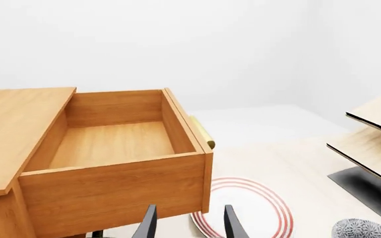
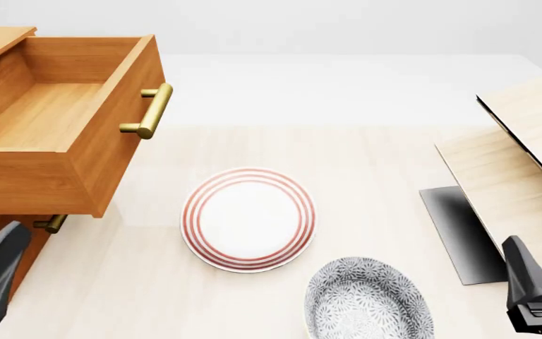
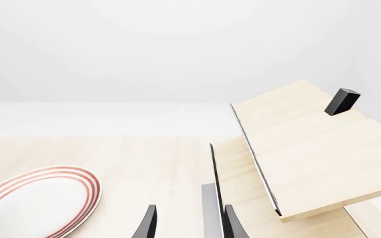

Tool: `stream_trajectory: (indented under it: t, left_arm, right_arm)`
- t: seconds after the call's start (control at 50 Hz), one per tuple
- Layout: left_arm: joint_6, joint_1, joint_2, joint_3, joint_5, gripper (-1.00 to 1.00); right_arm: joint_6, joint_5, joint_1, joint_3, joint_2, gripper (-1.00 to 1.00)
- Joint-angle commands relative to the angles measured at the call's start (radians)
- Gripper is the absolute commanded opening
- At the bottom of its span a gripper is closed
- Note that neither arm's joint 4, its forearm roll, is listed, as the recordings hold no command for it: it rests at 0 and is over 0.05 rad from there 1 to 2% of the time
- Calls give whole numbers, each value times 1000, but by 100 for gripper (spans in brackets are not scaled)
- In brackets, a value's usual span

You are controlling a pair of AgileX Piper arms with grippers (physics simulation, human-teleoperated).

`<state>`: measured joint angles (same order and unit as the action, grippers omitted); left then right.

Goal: Close the top drawer of the cabinet.

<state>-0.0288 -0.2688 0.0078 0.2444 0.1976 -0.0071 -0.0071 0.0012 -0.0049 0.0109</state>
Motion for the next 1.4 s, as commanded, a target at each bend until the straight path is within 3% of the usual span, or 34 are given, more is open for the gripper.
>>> stream_trajectory:
  t: [0.02,0.38,0.68,1.02,1.3,1.4]
  left_arm:
    - [-55,-178,77,62,8,100]
    - [-78,-464,491,153,-330,100]
    - [-111,-654,787,274,-497,100]
    - [-98,-710,1004,455,-543,100]
    - [-54,-723,1180,588,-517,100]
    - [-6,-721,1243,640,-499,100]
  right_arm:
    - [0,0,0,0,0,100]
    - [1,3,0,0,-3,100]
    - [1,1,0,0,0,100]
    - [0,-4,0,0,4,100]
    - [1,-4,0,0,4,100]
    - [0,-4,0,0,4,100]
